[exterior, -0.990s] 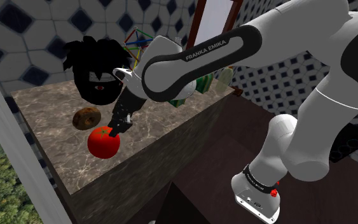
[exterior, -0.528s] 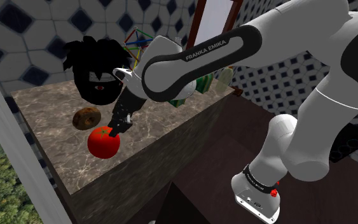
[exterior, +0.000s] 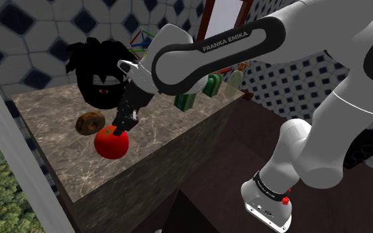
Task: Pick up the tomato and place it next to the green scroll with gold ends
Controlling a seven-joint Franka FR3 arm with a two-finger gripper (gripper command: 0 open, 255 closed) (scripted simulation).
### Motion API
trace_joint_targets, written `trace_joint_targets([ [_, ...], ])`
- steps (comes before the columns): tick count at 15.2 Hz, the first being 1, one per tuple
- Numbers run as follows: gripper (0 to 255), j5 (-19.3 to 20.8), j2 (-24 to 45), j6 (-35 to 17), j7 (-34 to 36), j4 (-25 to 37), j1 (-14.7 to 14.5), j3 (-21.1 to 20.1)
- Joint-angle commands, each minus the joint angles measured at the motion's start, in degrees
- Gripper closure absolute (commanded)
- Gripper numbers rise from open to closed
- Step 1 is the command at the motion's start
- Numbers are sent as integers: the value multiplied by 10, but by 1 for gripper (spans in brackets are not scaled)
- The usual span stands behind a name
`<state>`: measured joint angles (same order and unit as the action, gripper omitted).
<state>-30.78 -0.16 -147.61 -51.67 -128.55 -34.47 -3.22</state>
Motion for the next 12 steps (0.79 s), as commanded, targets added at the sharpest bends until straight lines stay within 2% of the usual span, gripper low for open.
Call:
trace_joint_targets([
  [1, 255, 10, -9, 13, 11, 6, 1, 1],
  [12, 255, 51, -47, 88, 59, 47, 7, 4],
])
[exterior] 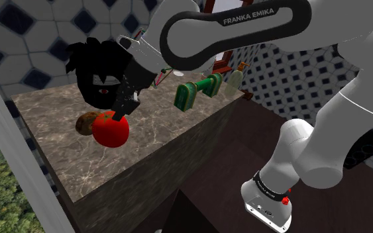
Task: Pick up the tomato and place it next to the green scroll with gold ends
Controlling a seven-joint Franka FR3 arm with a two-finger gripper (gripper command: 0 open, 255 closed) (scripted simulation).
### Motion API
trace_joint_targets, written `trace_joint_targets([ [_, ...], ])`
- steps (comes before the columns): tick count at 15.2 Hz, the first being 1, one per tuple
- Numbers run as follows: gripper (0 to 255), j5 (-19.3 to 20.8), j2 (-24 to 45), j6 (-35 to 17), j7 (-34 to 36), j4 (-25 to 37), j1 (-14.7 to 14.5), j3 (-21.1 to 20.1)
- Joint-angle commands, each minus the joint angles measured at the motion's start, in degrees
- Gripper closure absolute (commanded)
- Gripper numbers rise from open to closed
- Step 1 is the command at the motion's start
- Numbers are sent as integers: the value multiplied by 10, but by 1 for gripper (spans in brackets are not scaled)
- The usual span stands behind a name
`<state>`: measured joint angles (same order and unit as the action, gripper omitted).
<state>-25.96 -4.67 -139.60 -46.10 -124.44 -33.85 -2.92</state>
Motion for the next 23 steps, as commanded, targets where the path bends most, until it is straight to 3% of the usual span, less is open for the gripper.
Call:
trace_joint_targets([
  [1, 255, 6, -4, 15, 7, 11, 2, 1],
  [23, 255, 54, -34, 169, 73, 142, 11, 5],
])
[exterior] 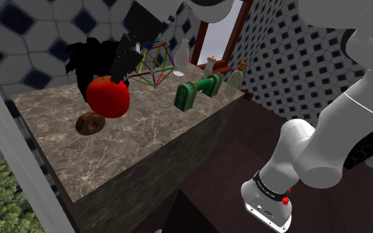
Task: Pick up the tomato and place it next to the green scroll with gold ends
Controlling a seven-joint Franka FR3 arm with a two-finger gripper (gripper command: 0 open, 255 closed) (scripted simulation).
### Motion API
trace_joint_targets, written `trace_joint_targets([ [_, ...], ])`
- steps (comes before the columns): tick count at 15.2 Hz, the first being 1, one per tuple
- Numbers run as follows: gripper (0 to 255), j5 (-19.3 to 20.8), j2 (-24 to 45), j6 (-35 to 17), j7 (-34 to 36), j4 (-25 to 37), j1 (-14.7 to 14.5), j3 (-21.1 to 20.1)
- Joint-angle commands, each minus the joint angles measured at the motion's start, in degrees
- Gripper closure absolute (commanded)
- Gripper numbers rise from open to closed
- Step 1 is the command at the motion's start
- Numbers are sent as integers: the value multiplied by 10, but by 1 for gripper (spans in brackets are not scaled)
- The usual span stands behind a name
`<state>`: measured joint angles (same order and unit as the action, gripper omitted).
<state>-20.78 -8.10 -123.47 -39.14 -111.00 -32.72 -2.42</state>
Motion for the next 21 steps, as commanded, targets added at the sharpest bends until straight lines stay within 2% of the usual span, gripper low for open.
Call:
trace_joint_targets([
  [1, 255, -2, -4, 13, -11, 5, 6, 8],
  [11, 255, -28, -7, 77, -149, 15, 60, 96],
  [21, 255, -54, 51, 158, -279, 93, 119, 182],
])
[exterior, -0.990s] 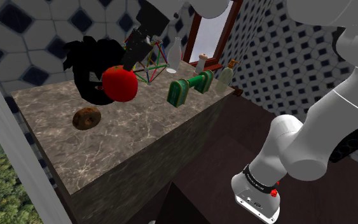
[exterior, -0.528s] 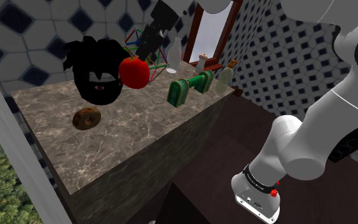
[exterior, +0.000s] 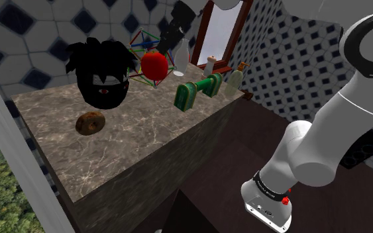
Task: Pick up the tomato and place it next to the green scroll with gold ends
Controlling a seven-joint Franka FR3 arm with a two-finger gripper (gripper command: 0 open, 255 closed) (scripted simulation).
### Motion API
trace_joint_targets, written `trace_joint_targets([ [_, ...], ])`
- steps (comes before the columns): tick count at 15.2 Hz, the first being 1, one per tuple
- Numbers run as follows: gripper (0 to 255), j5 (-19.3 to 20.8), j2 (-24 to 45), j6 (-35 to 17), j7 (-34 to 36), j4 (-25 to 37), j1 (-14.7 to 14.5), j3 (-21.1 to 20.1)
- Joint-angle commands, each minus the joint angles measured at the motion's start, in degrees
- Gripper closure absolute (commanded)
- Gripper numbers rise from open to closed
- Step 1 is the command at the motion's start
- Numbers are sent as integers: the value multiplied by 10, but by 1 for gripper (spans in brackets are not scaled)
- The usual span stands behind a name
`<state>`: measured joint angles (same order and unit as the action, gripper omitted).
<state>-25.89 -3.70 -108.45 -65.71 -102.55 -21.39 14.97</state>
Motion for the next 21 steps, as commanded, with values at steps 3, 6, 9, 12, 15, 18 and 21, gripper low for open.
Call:
trace_joint_targets([
  [3, 255, -15, 38, 37, -51, 47, 27, 31],
  [6, 255, -30, 74, 69, -87, 93, 51, 53],
  [9, 255, -43, 102, 86, -115, 122, 69, 66],
  [12, 255, -44, 100, 65, -124, 97, 68, 65],
  [15, 255, -46, 99, 45, -134, 74, 66, 64],
  [18, 255, -49, 99, 25, -143, 52, 65, 63],
  [21, 255, -53, 101, 5, -153, 32, 64, 62],
])
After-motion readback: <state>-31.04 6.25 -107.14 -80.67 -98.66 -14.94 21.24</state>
